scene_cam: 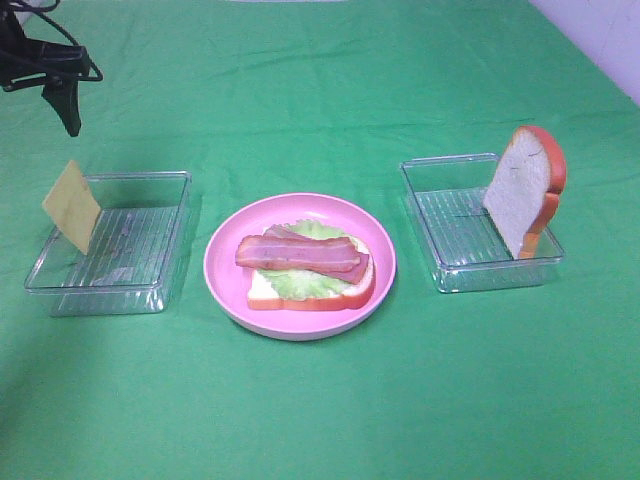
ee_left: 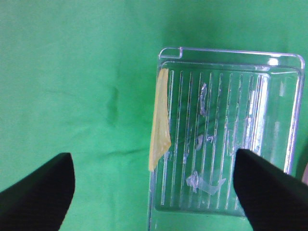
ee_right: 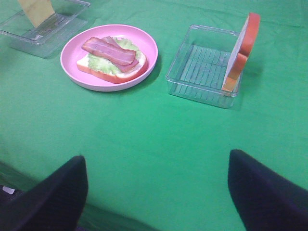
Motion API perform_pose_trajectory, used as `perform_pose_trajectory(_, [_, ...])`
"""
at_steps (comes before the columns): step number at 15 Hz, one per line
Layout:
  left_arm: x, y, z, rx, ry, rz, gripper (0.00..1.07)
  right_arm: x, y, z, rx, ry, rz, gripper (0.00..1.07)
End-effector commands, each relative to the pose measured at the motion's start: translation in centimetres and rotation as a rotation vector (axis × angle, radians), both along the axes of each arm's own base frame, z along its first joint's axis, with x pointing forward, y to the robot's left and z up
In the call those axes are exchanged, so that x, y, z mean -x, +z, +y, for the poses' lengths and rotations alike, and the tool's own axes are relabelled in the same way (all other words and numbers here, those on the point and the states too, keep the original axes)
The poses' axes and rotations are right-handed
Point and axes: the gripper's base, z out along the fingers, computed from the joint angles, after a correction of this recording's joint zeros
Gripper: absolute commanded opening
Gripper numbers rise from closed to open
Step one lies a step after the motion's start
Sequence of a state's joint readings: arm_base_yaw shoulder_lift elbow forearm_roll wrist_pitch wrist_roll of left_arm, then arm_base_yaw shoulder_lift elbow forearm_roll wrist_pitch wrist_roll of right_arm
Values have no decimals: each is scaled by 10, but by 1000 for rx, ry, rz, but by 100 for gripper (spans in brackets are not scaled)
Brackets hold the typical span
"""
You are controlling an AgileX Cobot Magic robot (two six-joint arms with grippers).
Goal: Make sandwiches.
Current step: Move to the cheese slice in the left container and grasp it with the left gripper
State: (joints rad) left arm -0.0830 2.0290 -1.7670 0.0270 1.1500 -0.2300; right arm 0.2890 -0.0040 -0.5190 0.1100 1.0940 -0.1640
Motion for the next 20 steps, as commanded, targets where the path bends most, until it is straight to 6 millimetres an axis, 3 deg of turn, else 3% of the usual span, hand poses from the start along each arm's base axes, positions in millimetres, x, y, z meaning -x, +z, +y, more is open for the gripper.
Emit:
perform_pose_trajectory(1, [-4,-15,-3,4,7,35,83,3,0,0,-8,6,-30,74])
perform_pose_trajectory(7, [-12,-52,-4,11,20,121,75,3,0,0,-8,6,-30,74])
perform_pose_trajectory(12, [-16,-54,-5,16,13,80,75,3,0,0,-8,6,-30,74])
perform_pose_trajectory(15, [-17,-57,-7,36,18,89,63,3,0,0,-8,6,-30,74])
perform_pose_trajectory(20, [-16,-69,-7,37,13,140,62,3,0,0,-8,6,-30,74])
